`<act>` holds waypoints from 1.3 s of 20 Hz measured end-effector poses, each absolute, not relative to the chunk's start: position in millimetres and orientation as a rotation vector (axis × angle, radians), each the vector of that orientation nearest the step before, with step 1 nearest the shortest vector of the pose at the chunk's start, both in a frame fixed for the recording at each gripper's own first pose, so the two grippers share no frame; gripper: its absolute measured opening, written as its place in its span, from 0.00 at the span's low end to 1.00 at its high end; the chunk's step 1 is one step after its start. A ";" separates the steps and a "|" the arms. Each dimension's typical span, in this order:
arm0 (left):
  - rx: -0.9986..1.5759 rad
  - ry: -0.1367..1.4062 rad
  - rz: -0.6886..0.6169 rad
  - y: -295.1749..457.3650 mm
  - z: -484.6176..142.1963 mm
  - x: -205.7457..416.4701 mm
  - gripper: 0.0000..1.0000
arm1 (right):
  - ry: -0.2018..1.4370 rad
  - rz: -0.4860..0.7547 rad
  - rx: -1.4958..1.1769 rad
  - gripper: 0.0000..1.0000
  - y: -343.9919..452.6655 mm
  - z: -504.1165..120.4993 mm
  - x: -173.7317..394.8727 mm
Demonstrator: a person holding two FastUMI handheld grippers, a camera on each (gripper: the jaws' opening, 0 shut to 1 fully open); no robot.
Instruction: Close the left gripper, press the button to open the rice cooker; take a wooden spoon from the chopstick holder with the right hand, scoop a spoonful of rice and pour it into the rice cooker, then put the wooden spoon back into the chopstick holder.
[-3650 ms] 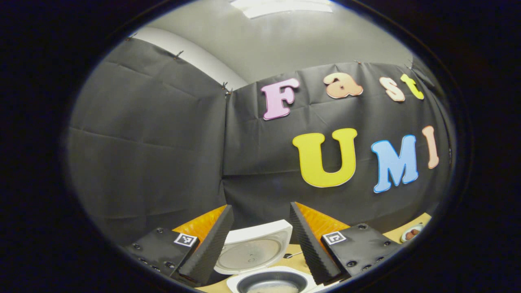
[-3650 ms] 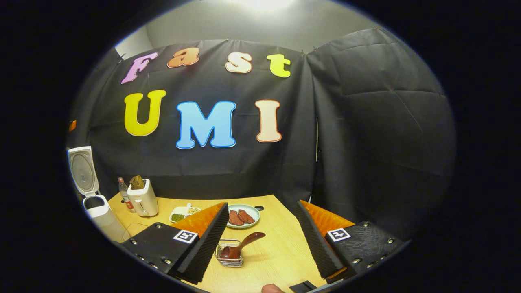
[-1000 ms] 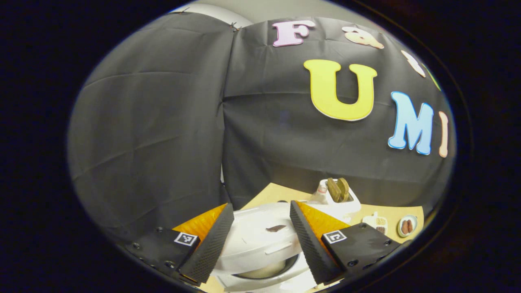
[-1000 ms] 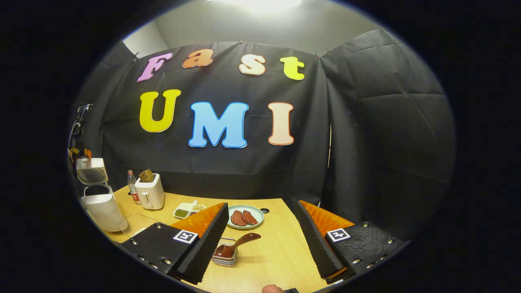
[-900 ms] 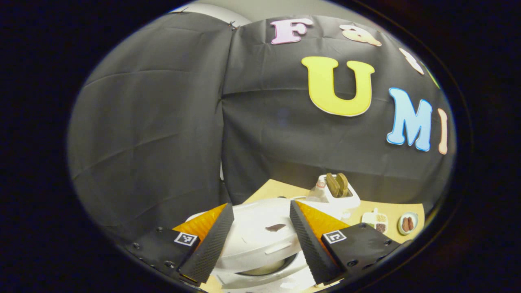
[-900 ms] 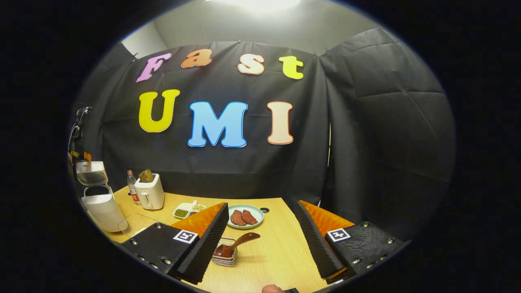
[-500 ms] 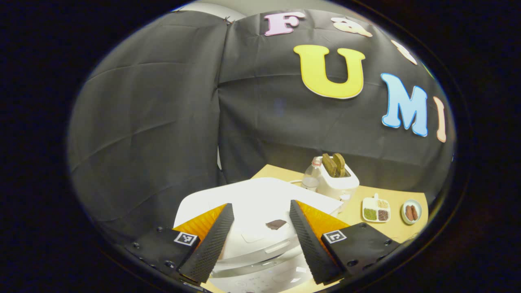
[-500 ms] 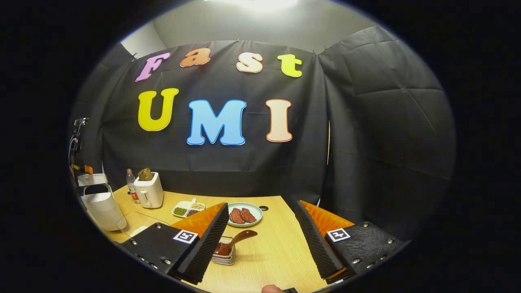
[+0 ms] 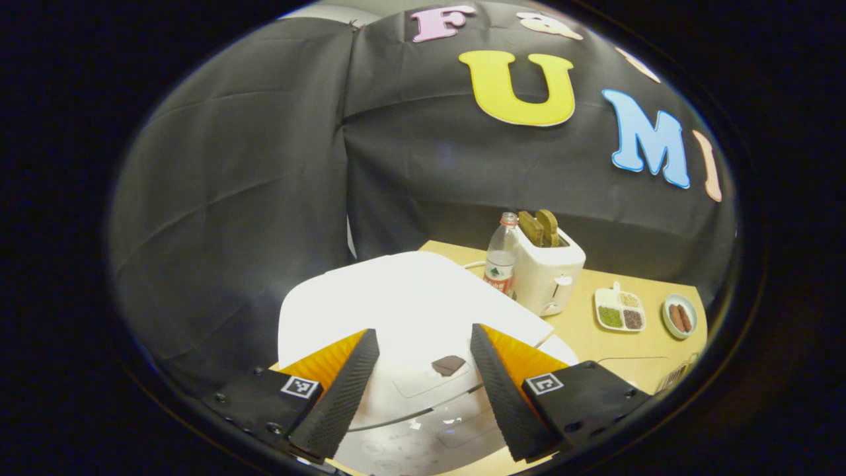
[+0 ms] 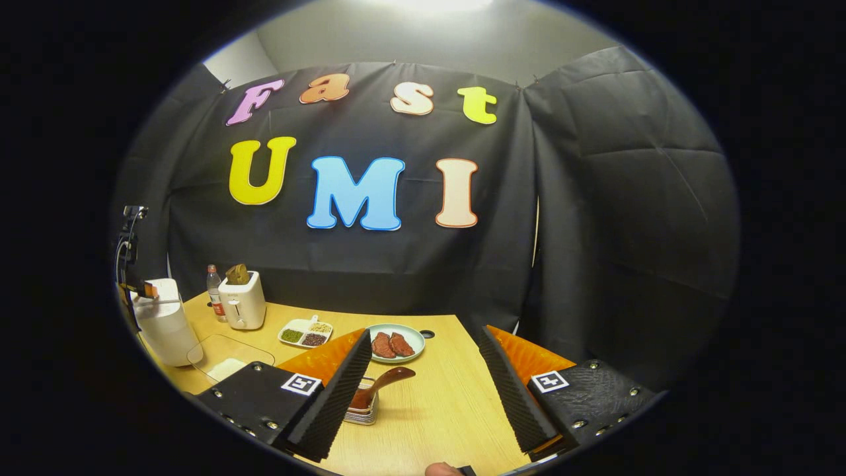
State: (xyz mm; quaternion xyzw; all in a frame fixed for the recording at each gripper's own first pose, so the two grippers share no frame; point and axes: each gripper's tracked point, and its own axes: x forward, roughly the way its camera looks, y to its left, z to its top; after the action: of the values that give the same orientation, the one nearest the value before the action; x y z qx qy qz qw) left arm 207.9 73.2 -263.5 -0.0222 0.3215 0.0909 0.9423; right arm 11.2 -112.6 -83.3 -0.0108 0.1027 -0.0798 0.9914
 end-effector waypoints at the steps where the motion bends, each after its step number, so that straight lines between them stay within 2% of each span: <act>1: -0.039 0.662 0.180 73.2 -265.2 207.0 0.98 | 0.206 -0.157 -0.018 1.00 -110.3 -83.6 10.9; 7: -0.040 0.632 0.144 73.7 -264.1 206.6 1.00 | 0.210 -0.113 0.008 1.00 -84.0 -89.7 8.7; 9: -0.054 0.624 0.121 69.4 -259.0 207.7 0.98 | 0.220 -0.095 0.024 1.00 -75.6 -87.9 8.4; 13: -0.049 0.465 0.067 58.9 -192.5 206.8 0.98 | 0.183 -0.059 0.045 0.97 -56.7 -66.0 5.4; 14: -0.019 0.416 0.047 54.8 -169.9 200.6 0.98 | 0.171 -0.051 0.050 1.00 -52.6 -59.7 4.7; 17: 0.007 0.287 -0.029 24.9 -111.2 168.7 0.98 | 0.138 -0.011 0.089 0.97 -36.2 -40.2 -0.6; 21: -0.009 0.152 -0.118 -17.0 -61.6 113.6 0.99 | 0.061 0.020 0.132 1.00 -21.9 -18.1 -8.6; 23: -0.051 0.098 -0.170 -38.3 -43.6 82.2 0.97 | 0.031 0.048 0.150 0.99 -11.2 -12.0 -14.3; 26: -0.060 0.044 -0.180 -46.1 -31.4 45.7 0.97 | 0.012 0.051 0.142 0.99 -8.8 -13.4 -19.3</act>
State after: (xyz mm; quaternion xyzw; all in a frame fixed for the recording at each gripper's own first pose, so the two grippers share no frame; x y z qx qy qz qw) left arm 45.7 -46.1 -31.4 -0.0301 0.0219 -0.0899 0.9953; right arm -19.3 -8.8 -13.4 0.0708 0.0058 0.0253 0.9972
